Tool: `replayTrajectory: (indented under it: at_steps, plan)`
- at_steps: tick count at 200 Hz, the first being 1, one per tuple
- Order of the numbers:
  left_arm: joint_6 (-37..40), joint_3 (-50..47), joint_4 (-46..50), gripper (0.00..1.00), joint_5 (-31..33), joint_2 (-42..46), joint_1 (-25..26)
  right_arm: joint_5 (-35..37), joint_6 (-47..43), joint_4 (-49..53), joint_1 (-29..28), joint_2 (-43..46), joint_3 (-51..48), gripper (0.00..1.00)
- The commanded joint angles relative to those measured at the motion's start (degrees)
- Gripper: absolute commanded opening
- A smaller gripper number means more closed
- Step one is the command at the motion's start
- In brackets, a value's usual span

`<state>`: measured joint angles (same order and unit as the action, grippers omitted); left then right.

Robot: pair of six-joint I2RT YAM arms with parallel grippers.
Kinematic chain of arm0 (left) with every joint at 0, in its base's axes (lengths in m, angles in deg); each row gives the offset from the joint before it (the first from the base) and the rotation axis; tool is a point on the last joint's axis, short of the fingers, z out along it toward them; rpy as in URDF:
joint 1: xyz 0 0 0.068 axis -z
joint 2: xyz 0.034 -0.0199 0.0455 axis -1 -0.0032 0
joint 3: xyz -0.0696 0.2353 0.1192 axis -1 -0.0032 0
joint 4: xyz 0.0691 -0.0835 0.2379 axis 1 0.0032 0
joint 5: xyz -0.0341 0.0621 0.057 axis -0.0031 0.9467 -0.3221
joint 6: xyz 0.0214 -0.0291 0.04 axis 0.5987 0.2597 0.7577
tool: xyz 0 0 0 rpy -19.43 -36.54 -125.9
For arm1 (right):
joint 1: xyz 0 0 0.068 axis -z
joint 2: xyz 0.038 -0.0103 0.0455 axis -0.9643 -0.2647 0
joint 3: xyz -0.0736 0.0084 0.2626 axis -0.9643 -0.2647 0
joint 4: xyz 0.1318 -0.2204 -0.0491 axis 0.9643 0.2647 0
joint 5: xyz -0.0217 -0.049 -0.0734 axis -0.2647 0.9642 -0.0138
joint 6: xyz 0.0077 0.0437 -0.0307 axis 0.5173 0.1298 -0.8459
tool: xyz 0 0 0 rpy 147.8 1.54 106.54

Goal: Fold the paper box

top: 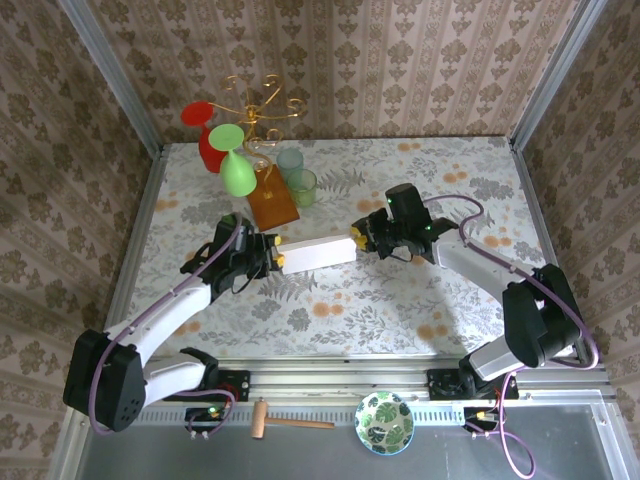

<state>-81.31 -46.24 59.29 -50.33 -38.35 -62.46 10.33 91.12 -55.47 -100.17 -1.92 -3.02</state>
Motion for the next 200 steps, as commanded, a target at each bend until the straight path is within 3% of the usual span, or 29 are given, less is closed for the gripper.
replayTrajectory:
  at_steps: [1, 34, 70, 125, 200]
  plan:
    - [-2.48, -1.41, 1.69, 0.39, 0.01, -0.73, -2.11, 0.52, -1.38, 1.68, 0.47, -2.13, -0.42, 0.22]
    - [2.87, -0.16, 2.43, 0.48, -1.41, 0.43, -4.78, 0.66, -1.47, 2.12, 0.64, -3.22, 0.16, 0.19]
    - [6.72, 0.21, 6.93, 0.5, -2.43, 4.17, -5.46, 1.23, -1.56, 3.32, 0.82, -4.03, 1.42, 0.17]
    - [12.8, 1.78, 6.97, 0.48, -6.18, 6.17, -5.09, 1.4, -1.57, 4.49, 0.82, -4.77, 2.82, 0.16]
    - [12.87, 2.35, 2.59, 0.46, -7.1, 2.75, -3.38, 1.41, -1.39, 4.54, 0.85, -4.25, 1.91, 0.15]
